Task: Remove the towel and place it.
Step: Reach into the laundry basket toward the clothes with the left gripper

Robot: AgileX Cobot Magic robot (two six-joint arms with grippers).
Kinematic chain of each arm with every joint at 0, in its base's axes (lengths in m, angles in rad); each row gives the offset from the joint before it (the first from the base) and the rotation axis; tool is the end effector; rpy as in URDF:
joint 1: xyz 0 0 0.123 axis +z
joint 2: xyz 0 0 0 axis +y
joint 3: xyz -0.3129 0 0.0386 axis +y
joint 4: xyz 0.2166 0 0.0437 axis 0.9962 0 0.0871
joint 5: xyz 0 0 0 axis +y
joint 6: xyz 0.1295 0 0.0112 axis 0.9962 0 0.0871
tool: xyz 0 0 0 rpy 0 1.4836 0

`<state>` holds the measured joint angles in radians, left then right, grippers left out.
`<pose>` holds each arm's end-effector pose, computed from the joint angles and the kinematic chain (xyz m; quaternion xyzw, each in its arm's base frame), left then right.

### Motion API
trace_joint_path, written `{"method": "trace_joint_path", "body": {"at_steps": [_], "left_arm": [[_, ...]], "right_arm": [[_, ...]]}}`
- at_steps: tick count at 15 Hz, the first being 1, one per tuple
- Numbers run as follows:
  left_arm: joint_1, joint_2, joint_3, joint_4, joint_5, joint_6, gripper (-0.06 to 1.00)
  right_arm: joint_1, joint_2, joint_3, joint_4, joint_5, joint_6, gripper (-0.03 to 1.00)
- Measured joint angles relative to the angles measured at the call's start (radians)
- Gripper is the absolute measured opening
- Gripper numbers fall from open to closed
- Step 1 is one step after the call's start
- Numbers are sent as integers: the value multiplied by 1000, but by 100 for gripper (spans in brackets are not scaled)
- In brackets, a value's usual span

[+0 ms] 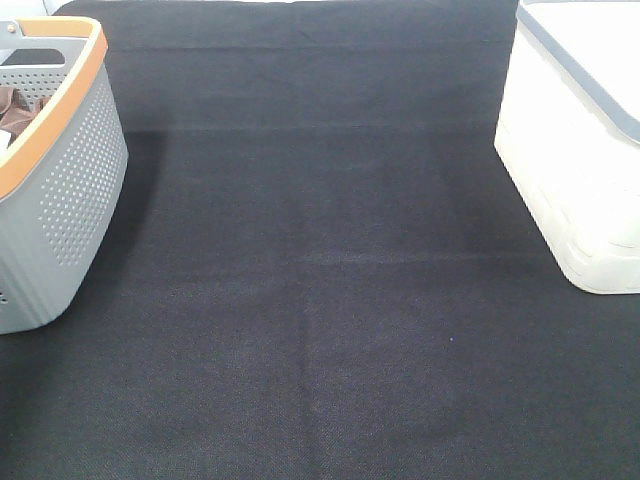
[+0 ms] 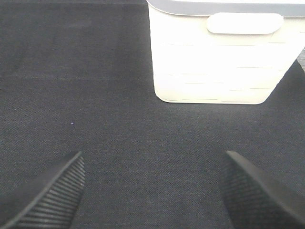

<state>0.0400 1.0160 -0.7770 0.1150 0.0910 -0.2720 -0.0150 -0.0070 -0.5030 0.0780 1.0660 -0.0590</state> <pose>0.2147 0.0100 0.3692 -0.0808 0.7832 -0.0321 0.6157 -0.0296 0.0093 0.2447 -0.0205 0.8511 0.0196 0.5242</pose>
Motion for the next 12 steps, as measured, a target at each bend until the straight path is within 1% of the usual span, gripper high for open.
{"method": "trace_joint_path", "body": {"at_steps": [1,3,4,7,8,9,12], "left_arm": [[0,106,-99,-4,38,-20,66],[0,207,-214,-4,91,-28,66],[0,257,-278,-7,138,-33,66],[1,385,-448,-7,340,-50,66],[7,424,-497,-10,388,-51,66],[22,463,-547,-16,432,-51,66],[106,563,-665,-52,557,-52,66]], "right_arm": [[0,0,0,0,0,0,74],[0,0,0,0,0,0,74],[0,0,0,0,0,0,74],[0,0,0,0,0,0,74],[0,0,0,0,0,0,74],[0,0,0,0,0,0,74],[0,0,0,0,0,0,74]]}}
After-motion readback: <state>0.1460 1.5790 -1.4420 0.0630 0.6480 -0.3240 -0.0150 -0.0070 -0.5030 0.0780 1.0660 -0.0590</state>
